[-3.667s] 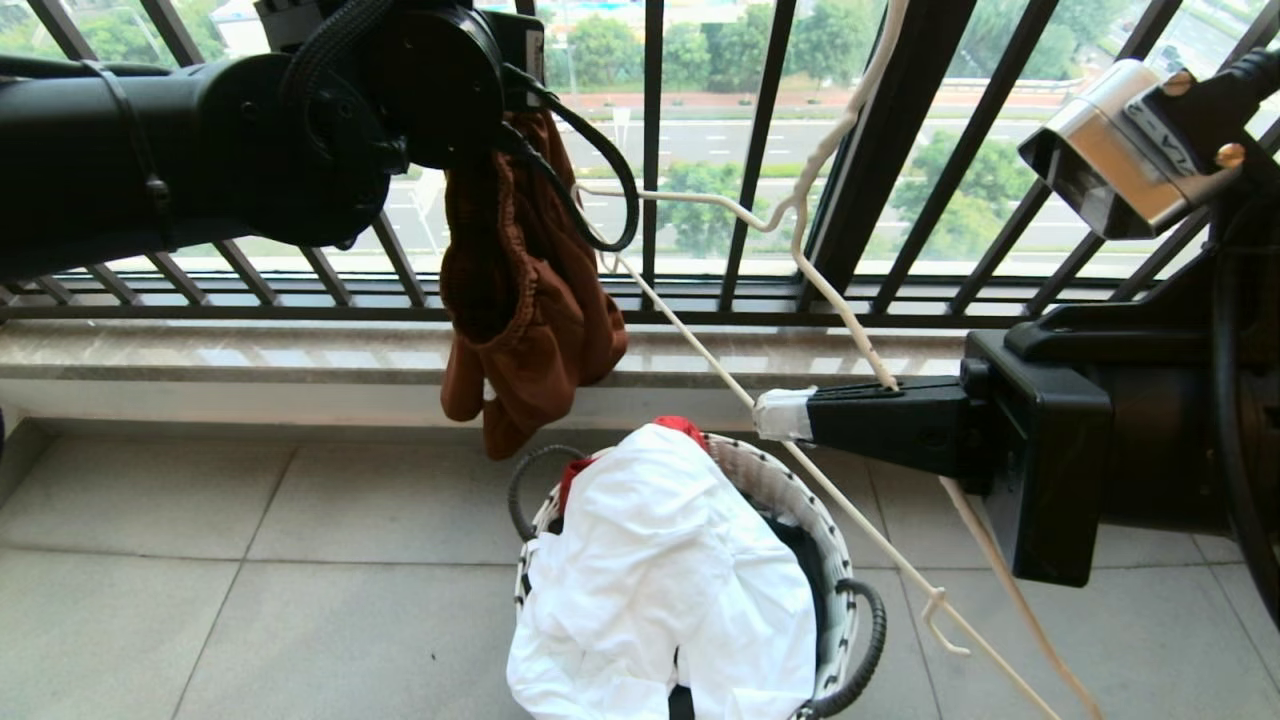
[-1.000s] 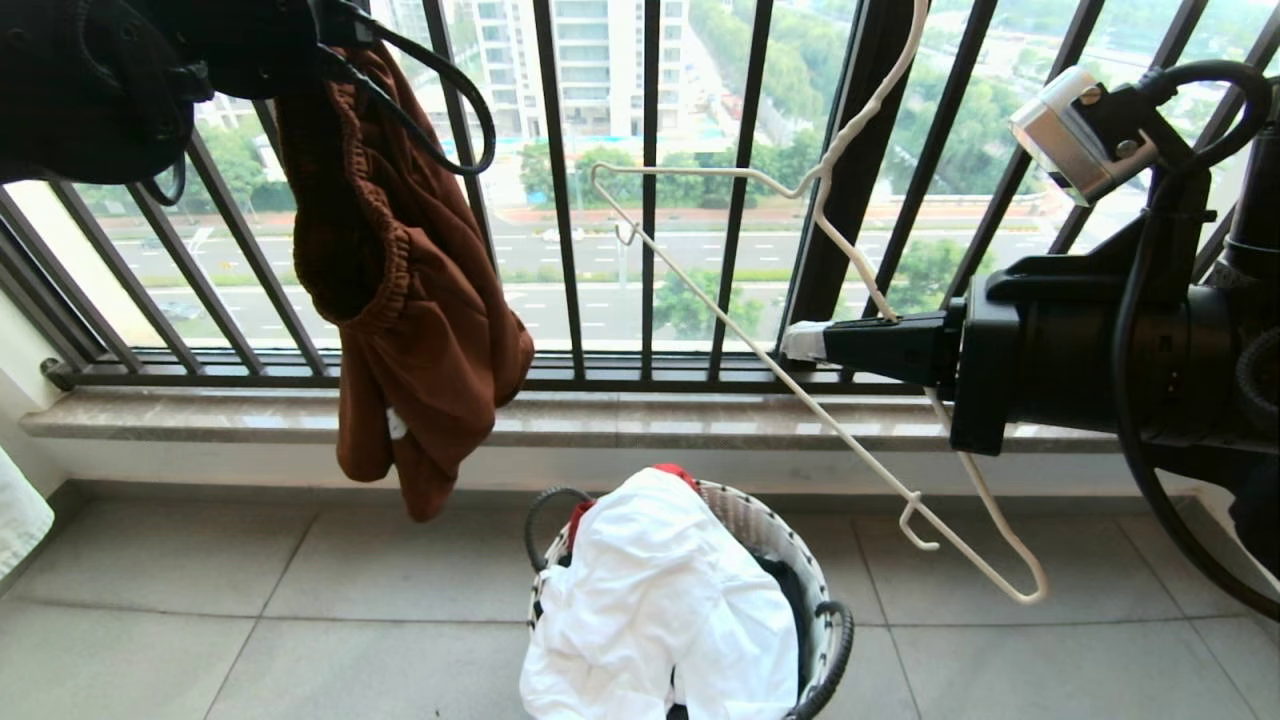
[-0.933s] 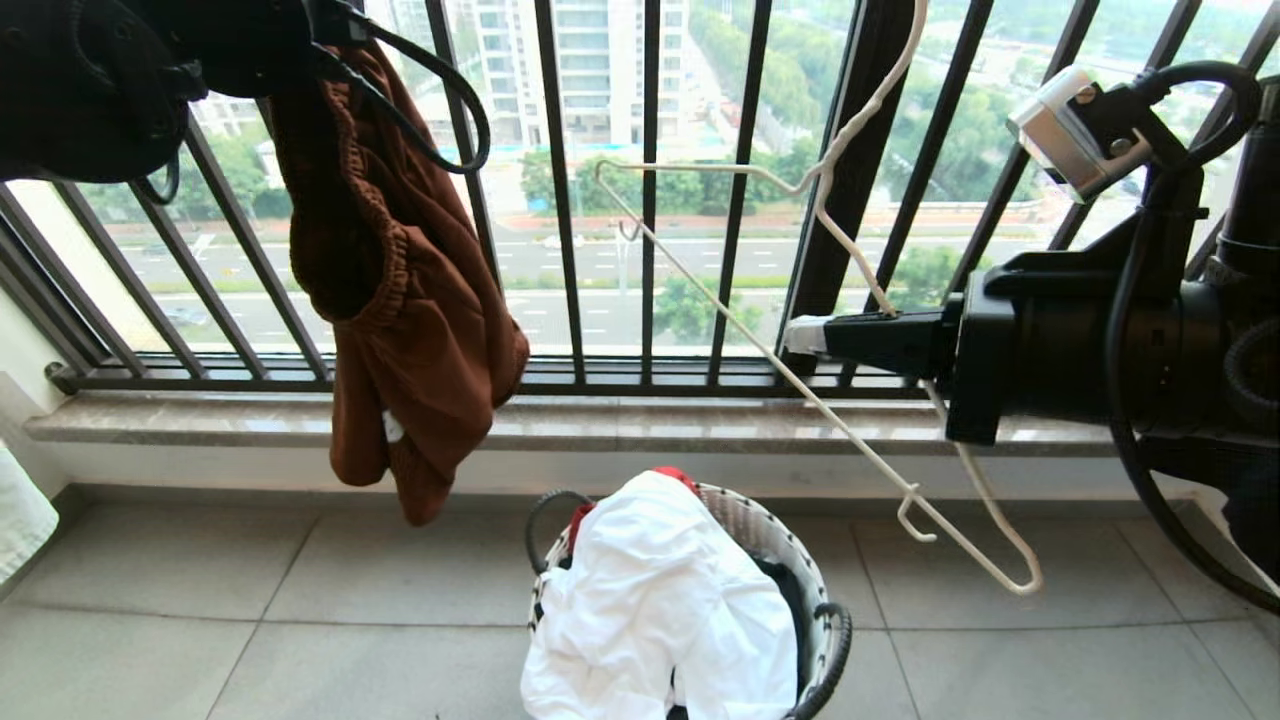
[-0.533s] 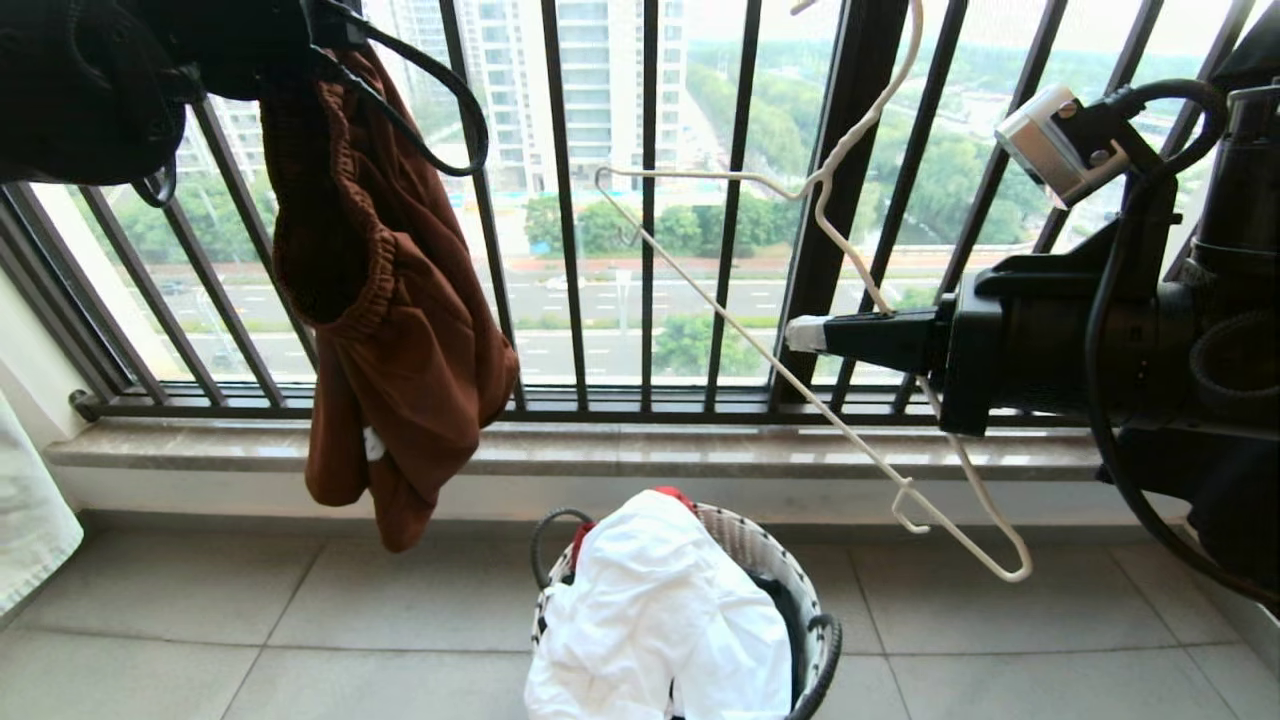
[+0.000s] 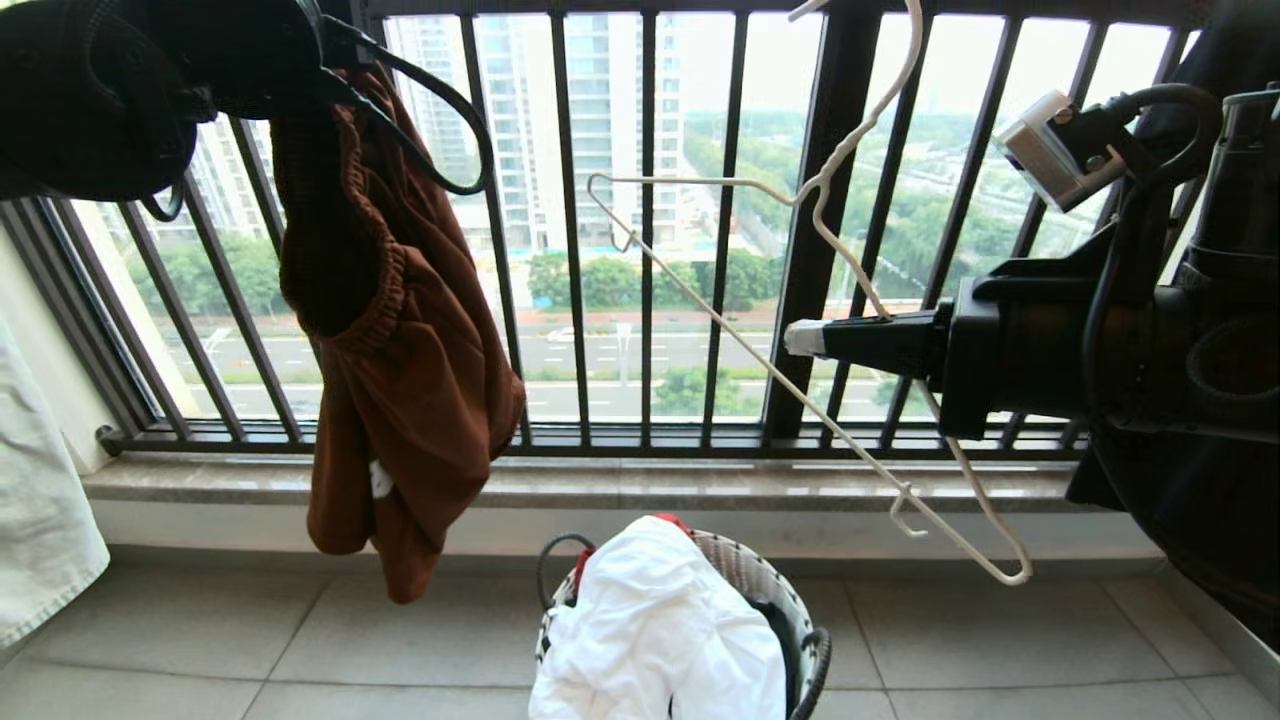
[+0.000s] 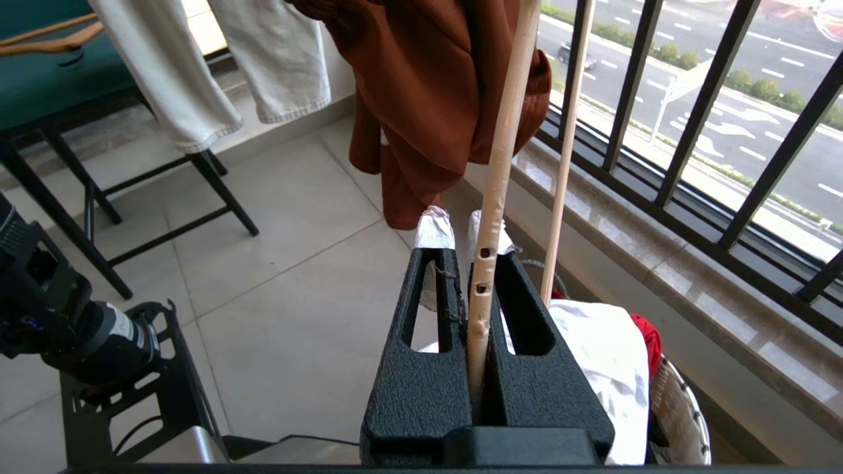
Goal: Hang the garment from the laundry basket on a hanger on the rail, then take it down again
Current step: Hang the clothes on the clothes rack
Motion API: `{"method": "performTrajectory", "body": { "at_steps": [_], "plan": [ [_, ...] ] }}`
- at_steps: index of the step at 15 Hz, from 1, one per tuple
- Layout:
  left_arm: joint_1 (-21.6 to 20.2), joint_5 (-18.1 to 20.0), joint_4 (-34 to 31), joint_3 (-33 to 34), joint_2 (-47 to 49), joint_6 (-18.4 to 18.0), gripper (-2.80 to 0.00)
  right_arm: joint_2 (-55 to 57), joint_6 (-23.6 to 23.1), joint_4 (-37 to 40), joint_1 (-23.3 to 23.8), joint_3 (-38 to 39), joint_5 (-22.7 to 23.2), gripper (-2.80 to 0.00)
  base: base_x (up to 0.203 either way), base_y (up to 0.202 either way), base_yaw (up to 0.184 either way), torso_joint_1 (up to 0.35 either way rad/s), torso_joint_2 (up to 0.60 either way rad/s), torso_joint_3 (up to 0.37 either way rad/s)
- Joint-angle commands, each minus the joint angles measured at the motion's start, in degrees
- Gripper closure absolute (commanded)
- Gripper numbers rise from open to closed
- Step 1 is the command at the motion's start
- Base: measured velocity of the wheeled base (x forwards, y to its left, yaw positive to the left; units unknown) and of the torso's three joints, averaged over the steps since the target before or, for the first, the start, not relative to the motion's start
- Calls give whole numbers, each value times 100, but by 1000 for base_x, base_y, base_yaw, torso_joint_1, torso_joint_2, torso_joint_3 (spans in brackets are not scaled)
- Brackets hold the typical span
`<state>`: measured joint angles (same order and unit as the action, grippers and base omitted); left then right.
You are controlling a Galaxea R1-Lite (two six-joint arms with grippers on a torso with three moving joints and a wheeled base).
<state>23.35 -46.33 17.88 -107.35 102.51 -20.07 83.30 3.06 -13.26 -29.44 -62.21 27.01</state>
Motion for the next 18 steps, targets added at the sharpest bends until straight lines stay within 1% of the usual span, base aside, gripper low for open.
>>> {"method": "performTrajectory", "body": {
  "at_steps": [1,3,5,7,9,12,14,18],
  "plan": [
    [-14,-17,10,18,34,15,0,2,2,-10,0,-2,15,0,0,0,0,5,0,164],
    [-23,-4,13,187,-4,21,0,4,2,-1,-9,0,38,0,0,0,0,0,-2,87],
    [-6,62,5,364,-103,5,0,18,4,24,-115,71,243,0,0,0,0,1,1,19],
    [-14,442,6,421,-91,21,0,19,2,32,-293,134,288,0,0,0,0,0,0,0],
    [-12,470,13,392,66,126,0,44,2,35,-456,197,288,0,0,0,0,0,0,0],
    [-6,468,13,41,449,358,0,88,2,34,-671,265,288,0,0,0,0,0,0,0],
    [-13,463,13,-338,769,386,0,117,2,34,-746,297,288,0,0,0,0,0,0,0],
    [-8,485,30,-428,1090,431,0,145,2,34,-890,305,288,0,0,0,0,0,0,0]
  ]
}}
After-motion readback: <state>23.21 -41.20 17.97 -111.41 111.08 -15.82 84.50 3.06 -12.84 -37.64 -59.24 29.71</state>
